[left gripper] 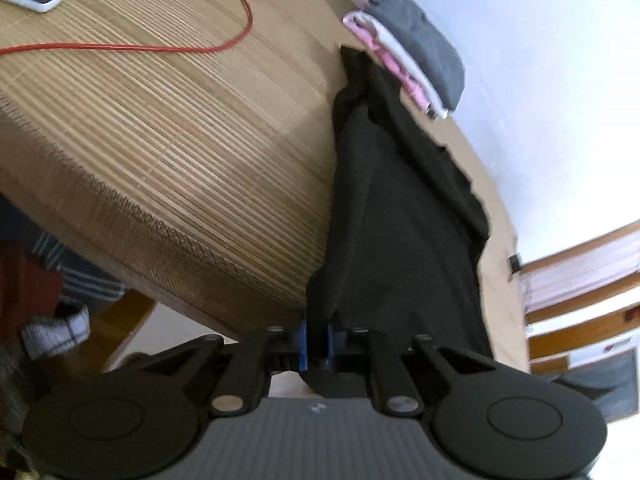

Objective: Fold clothes

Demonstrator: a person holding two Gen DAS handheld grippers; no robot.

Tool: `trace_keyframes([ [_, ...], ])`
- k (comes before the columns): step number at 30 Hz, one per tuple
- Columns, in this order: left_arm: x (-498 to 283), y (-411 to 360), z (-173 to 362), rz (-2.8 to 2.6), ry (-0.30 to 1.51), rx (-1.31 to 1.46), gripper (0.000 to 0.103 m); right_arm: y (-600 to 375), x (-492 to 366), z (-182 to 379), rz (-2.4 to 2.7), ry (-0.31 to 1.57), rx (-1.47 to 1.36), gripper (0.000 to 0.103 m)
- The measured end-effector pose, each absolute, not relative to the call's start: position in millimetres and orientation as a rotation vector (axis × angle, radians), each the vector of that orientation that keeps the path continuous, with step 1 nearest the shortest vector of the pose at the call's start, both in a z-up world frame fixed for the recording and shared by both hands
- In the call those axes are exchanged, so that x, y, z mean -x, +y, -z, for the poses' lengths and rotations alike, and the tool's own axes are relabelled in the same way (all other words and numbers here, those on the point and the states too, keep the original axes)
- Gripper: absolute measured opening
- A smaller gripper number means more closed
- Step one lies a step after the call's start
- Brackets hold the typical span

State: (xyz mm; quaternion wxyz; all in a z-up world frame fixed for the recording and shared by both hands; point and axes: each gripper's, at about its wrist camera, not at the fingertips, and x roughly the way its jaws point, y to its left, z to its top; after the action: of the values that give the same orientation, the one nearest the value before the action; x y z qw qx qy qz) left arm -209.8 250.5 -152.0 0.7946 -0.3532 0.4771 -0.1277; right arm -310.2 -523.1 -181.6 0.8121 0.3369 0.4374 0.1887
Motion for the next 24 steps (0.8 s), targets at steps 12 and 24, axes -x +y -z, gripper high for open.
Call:
trace_keyframes([
  [12, 258.4, 251.5, 73.6, 0.274, 0.741, 1.116, 0.009, -545.8, 359.8, 111.4, -0.52, 0.652, -0.968, 0.008],
  [24, 173.5, 259.1, 52.5, 0.267, 0.62, 1.213, 0.009, -563.4, 293.3, 70.0, -0.461, 0.421, -1.097, 0.008],
])
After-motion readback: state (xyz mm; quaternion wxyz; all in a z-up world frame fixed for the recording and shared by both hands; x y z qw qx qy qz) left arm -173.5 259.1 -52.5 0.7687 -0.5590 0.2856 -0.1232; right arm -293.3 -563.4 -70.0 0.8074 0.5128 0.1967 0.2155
